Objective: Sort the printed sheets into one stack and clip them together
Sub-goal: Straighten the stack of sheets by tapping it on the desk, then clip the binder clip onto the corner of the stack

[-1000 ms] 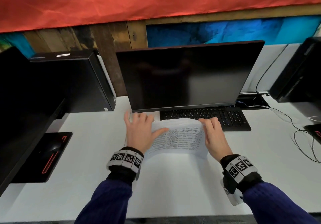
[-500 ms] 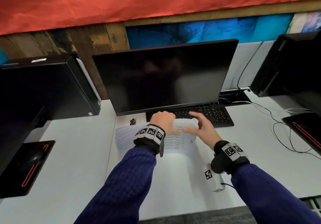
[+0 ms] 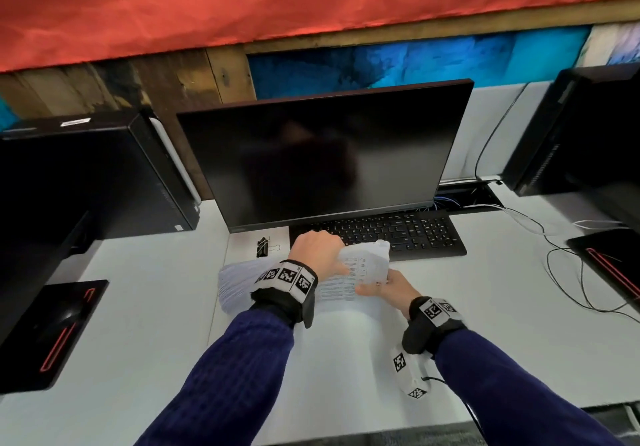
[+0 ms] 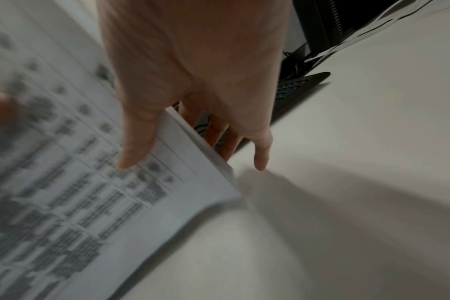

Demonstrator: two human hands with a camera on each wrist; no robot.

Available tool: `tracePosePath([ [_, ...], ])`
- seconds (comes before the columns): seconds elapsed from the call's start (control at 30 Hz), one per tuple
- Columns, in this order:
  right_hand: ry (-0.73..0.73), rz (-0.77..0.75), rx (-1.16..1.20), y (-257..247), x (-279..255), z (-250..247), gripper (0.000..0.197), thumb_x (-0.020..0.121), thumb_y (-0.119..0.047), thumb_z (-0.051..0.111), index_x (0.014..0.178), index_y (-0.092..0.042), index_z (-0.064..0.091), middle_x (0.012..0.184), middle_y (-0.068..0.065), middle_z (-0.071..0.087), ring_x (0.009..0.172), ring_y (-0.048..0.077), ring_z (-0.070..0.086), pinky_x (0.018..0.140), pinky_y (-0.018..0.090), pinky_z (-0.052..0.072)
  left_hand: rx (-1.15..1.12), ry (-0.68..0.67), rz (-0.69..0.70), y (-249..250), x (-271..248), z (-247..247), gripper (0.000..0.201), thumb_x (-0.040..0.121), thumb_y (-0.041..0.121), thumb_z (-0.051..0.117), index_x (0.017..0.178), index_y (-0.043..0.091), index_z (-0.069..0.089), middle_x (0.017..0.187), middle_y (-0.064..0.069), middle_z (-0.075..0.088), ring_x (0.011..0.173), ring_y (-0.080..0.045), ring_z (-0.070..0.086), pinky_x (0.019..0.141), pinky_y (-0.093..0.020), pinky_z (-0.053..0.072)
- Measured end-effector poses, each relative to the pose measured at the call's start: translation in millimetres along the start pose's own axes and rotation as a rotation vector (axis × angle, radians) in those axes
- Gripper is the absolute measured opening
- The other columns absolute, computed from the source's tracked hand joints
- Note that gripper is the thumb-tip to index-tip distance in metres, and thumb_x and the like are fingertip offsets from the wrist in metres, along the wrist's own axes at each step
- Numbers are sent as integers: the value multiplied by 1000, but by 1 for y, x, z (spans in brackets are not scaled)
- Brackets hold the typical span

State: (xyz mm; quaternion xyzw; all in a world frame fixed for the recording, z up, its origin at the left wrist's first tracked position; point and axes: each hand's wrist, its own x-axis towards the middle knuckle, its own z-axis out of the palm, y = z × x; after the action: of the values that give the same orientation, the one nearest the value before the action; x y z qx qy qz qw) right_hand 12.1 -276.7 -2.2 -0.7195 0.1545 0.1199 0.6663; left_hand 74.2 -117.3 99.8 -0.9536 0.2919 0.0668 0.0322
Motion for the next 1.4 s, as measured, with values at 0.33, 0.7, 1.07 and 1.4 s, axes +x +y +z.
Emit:
tracePosePath([
  [0.33, -169, -55, 426, -43, -14, 0, 74, 54, -36, 89, 117, -9, 64, 119, 13, 67, 102, 20, 68, 80, 28, 55, -1222, 157, -344, -77, -83, -23, 24, 76, 25, 78, 95, 12, 71, 84, 0, 74, 74, -12, 71, 70, -31, 59],
  [0.7, -113, 247, 206, -3, 39, 96, 44, 90, -24, 63, 129, -8, 52, 116, 14, 68, 105, 31, 66, 99, 51, 46, -1592, -107, -849, -120, -116, 106, 89, 73, 41, 75, 143, 4, 34, 149, -15, 37, 140, -28, 33, 117, -42, 20],
  [1.07, 129, 366, 167, 2, 50, 137, 57, 94, -14, 57, 142, 4, 32, 140, 17, 46, 133, 33, 40, 102, 33, 32, -1445, -262, -862, -165, -93, 166, 97, 76, 47, 73, 146, 0, 25, 151, -15, 32, 138, -30, 35, 113, -40, 30],
  [1.4, 79, 392, 209, 25, 85, 150, 36, 93, -17, 58, 124, 0, 55, 111, 17, 69, 102, 33, 66, 98, 49, 47, -1445, 87, -764, -208, -39, 182, 35, 90, 43, 57, 106, 12, 63, 105, -6, 69, 100, -25, 65, 95, -40, 50],
])
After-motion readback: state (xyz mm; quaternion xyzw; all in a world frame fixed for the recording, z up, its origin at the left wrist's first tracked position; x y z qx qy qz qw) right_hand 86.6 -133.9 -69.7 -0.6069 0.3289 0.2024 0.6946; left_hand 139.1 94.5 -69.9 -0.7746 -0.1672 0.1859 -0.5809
